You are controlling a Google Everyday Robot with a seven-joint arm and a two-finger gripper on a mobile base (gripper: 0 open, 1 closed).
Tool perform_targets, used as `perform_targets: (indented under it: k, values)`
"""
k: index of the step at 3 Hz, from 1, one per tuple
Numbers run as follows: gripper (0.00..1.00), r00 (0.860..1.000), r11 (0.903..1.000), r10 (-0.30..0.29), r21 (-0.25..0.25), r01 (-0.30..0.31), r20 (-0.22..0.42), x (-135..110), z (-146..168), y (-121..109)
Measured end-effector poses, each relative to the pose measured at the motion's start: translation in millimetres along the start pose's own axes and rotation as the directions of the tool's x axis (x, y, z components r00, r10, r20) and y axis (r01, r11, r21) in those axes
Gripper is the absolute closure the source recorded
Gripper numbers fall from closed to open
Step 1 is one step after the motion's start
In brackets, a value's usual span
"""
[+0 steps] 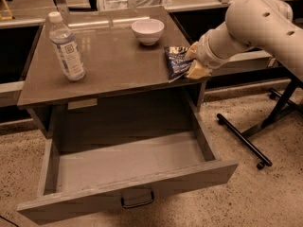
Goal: Place blue chip bag into top drawer
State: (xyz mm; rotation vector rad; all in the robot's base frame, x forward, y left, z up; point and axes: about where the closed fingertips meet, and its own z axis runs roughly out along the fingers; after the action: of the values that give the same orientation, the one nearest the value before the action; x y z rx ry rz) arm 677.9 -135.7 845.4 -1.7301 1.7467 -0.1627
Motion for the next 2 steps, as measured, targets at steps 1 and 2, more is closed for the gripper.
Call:
perform_targets:
  k: [1,2]
  values:
    - [0.85,0.991,0.9993,-0.037,-0.003,0.038,0.126,-22,-14,0]
    - [1.00,0.969,0.9892,-0.146,0.038,0.142,0.201,-43,-43,4]
